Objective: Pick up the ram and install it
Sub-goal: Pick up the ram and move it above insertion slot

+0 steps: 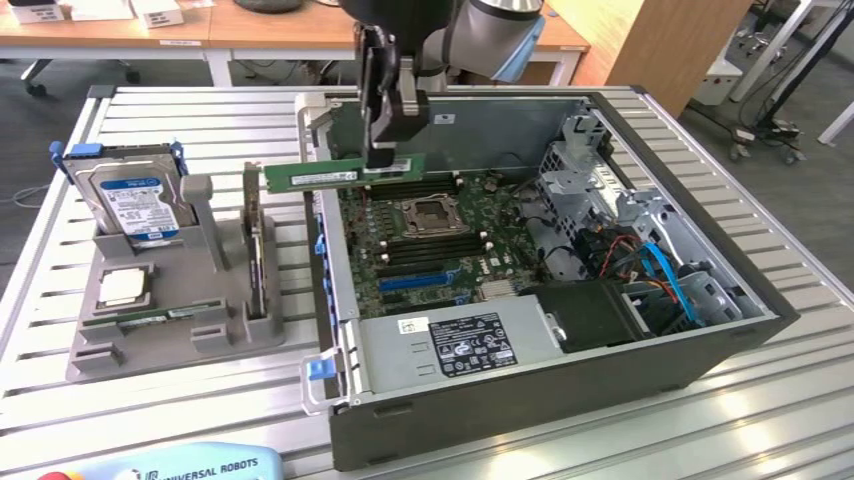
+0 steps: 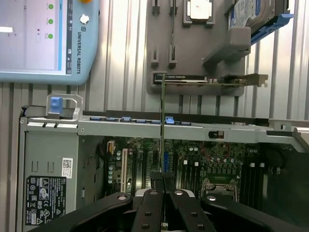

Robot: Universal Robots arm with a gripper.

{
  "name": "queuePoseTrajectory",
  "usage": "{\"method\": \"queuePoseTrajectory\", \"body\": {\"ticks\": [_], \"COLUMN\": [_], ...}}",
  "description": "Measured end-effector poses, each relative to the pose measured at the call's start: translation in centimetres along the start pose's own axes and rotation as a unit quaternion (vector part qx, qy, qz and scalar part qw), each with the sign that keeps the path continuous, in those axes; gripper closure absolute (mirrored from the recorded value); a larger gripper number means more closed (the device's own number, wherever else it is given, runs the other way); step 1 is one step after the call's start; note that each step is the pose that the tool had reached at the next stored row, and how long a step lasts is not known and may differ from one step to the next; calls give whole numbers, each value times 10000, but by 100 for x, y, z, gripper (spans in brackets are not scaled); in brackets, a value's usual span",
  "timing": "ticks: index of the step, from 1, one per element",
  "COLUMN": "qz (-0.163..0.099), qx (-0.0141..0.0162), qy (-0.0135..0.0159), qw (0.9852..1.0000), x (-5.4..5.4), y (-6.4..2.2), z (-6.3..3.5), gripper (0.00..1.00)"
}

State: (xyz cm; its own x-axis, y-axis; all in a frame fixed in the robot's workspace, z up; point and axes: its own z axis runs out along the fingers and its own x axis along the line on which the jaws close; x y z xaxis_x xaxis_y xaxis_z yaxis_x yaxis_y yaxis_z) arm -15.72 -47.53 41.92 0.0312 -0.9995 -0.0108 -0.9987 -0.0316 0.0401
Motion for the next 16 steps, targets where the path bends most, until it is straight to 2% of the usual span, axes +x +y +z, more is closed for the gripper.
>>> {"method": "queuePoseTrajectory", "body": {"ticks": [16], "qz": [0], "qx": [0], "qy": [0], "qw": [10000], "x": [-5], "y": [-426], "z": [-17], "gripper": [89]}}
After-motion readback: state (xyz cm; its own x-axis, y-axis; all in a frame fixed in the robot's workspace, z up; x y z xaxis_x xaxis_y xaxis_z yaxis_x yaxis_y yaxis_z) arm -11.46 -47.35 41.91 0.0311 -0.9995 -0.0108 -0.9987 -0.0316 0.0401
